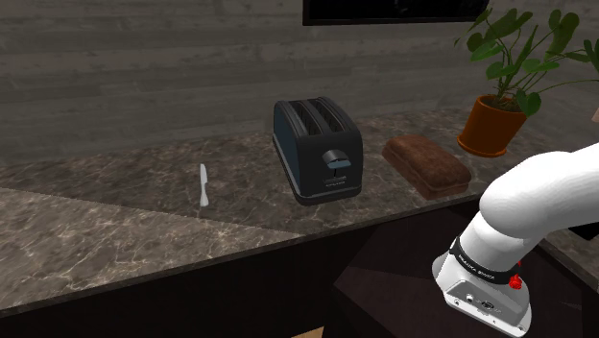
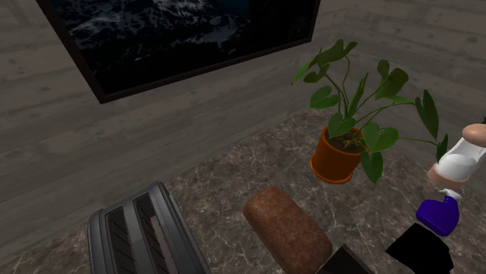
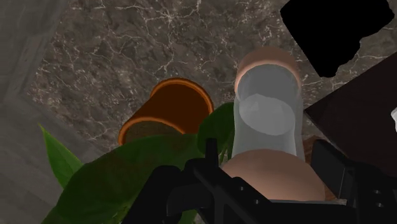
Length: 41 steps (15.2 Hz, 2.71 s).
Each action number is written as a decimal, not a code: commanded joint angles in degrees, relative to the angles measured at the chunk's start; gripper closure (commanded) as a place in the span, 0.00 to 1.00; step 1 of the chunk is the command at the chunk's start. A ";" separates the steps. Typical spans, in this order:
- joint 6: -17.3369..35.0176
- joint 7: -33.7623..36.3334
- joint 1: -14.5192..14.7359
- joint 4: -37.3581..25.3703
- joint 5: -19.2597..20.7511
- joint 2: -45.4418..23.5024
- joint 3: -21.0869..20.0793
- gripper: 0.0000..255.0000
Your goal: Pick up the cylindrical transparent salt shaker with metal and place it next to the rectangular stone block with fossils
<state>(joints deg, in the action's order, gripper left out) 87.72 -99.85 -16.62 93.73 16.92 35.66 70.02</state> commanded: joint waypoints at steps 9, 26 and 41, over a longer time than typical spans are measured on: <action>5.80 -0.97 -2.10 7.21 2.12 2.30 1.22 1.00; 17.23 -1.24 -3.86 19.65 5.80 5.00 5.08 1.00; 27.10 -1.64 -1.99 27.50 9.46 6.10 12.17 1.00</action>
<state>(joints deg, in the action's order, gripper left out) 114.18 -101.53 -19.04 120.84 26.12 41.77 81.42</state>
